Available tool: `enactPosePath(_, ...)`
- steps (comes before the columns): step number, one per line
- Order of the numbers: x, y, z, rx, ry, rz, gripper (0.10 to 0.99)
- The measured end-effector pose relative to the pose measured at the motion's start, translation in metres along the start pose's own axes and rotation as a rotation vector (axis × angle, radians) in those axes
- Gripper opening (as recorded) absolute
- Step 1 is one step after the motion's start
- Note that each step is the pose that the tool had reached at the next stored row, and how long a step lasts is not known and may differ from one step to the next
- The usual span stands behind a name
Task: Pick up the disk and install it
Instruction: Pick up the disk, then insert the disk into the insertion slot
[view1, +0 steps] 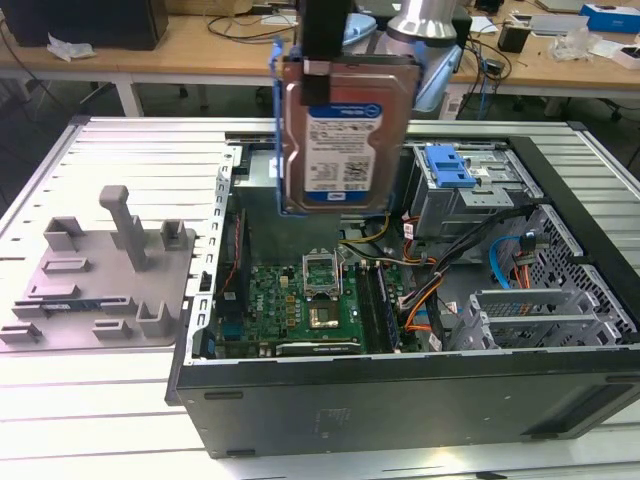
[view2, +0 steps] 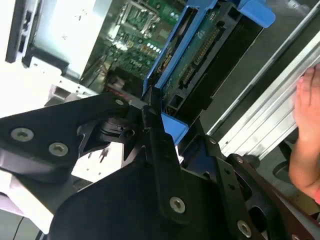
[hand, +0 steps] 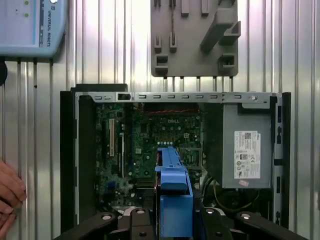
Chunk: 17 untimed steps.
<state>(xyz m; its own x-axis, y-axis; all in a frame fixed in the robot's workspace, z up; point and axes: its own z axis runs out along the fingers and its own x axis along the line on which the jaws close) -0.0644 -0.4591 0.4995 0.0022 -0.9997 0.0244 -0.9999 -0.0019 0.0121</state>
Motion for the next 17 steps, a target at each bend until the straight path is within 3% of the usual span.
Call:
enactPosePath(5, 0.0124, -0.0244, 0.0, 0.0, 0.0, 0.0, 0.365)
enactPosePath(7, 0.0194, -0.0378, 0.0, 0.0, 0.0, 0.0, 0.365)
enactPosePath(10, 0.0262, -0.0505, 0.0, 0.0, 0.0, 0.0, 0.365)
enactPosePath(12, 0.0292, -0.055, 0.0001, 0.0, 0.0, 0.0, 0.365)
enactPosePath(17, 0.03, -0.0557, 0.0, 0.0, 0.0, 0.0, 0.365)
